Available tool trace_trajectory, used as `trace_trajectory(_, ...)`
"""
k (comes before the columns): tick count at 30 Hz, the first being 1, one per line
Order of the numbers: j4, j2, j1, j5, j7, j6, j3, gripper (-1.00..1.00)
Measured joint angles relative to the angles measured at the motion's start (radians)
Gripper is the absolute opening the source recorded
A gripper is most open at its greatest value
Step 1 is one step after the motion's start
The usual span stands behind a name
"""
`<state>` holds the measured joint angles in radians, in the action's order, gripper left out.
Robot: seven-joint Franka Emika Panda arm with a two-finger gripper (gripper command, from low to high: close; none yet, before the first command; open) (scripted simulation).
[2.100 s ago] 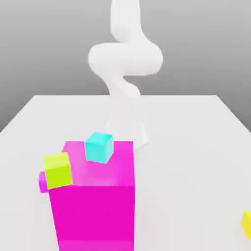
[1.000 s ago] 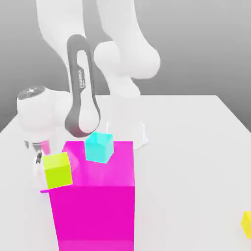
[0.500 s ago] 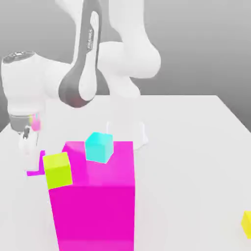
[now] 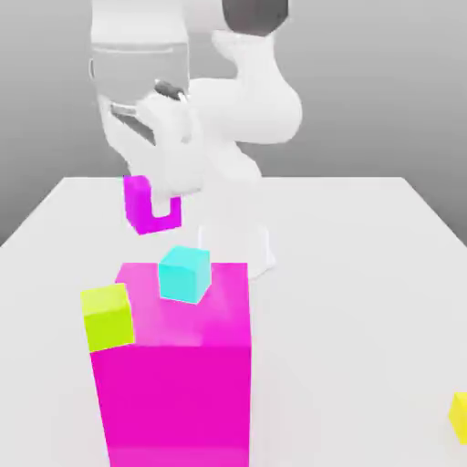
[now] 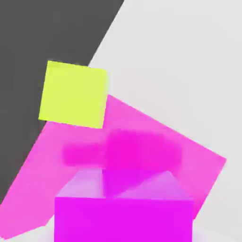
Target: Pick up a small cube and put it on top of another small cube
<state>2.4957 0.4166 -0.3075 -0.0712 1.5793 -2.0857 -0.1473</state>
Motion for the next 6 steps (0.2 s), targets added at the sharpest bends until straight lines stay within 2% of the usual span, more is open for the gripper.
trace_trajectory(2,0.047,-0.025,0.002,-0.004,-0.003,-0.070,-0.008,-1.00)
trace_trajectory(3,0.068,-0.039,0.003,-0.005,-0.003,-0.104,-0.010,1.00)
trace_trajectory(6,0.068,-0.039,0.003,-0.005,-0.003,-0.104,-0.010,1.00)
